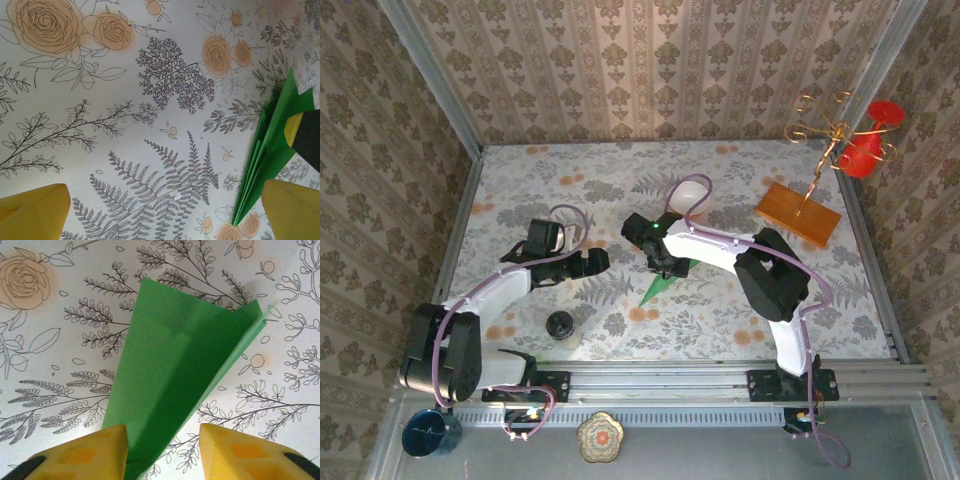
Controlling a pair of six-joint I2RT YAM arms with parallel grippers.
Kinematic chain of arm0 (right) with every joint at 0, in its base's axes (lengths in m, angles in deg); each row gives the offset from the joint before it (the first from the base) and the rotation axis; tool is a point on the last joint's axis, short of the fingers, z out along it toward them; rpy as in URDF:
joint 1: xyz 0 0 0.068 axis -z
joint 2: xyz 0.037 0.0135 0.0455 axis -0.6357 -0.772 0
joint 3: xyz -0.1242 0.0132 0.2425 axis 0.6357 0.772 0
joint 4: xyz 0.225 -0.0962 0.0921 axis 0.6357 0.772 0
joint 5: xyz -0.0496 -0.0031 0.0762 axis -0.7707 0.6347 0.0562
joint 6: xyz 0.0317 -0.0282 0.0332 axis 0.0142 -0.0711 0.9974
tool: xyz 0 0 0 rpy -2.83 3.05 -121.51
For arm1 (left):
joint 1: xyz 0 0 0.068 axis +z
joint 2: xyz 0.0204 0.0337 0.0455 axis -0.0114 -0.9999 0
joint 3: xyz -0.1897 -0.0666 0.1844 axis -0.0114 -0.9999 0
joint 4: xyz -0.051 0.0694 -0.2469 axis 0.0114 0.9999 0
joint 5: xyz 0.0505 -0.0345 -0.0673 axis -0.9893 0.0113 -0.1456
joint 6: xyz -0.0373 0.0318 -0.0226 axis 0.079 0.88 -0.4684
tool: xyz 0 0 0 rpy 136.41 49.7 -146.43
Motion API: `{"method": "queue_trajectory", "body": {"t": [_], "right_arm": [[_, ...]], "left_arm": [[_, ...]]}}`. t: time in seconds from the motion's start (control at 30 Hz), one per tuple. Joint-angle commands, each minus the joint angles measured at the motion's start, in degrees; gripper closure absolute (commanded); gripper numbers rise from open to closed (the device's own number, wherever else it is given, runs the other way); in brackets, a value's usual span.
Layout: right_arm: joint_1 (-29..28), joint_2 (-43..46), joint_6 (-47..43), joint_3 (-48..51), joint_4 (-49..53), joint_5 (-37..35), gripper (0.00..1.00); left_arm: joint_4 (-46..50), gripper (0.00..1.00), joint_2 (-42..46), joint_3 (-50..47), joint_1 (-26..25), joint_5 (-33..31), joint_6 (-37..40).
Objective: Fold a paper plane with a square sheet of paper (pick it up from the middle)
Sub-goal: Turn over the paper plane at the center of the table.
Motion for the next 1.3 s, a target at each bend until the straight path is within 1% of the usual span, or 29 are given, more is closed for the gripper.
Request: {"method": "queue_trajectory", "body": {"t": [0.0, 0.13, 0.37, 0.63, 0.8, 0.97, 1.1, 1.17, 1.27], "right_arm": [[-0.3, 2.3, 2.3, 0.8, 2.6, -3.2, 0.59], [-0.4, 2.6, 2.9, 1.2, 2.5, -3.5, 0.63], [-0.4, 3.8, 3.8, 2.1, 2.7, -4.5, 0.76], [-0.4, 5.2, 4.3, 3.6, 2.5, -4.8, 0.83], [-0.4, 5.9, 3.6, 3.9, 2.4, -4.7, 0.95], [-0.4, 8.1, 1.8, 3.5, 2.6, -5.6, 0.96], [-0.4, 11.5, -4.0, 3.5, -1.4, -4.0, 0.96], [-0.3, 13.2, -7.8, 4.0, -5.5, -1.5, 0.96], [-0.2, 16.1, -13.0, 6.8, -14.7, 3.9, 0.96]], "left_arm": [[0.0, 0.01, -0.4, -0.1, 0.4, 0.6, 0.8], [0.0, 0.01, -0.7, 0.0, 0.4, 0.6, 0.8], [0.1, 0.01, -1.2, 0.2, 0.6, 0.5, 0.6], [0.1, 0.01, -1.4, 0.4, 0.9, 0.6, 0.2], [-0.2, 0.01, -1.1, 0.3, 1.3, 0.8, -0.4], [-1.1, 0.00, -0.3, -0.2, 2.6, 1.6, -2.0], [-2.8, 0.01, 1.0, -1.2, 4.4, 2.8, -4.3], [-3.6, 0.01, 1.7, -1.7, 5.3, 3.6, -5.6], [-4.9, 0.01, 2.6, -2.2, 6.3, 4.8, -7.5]]}}
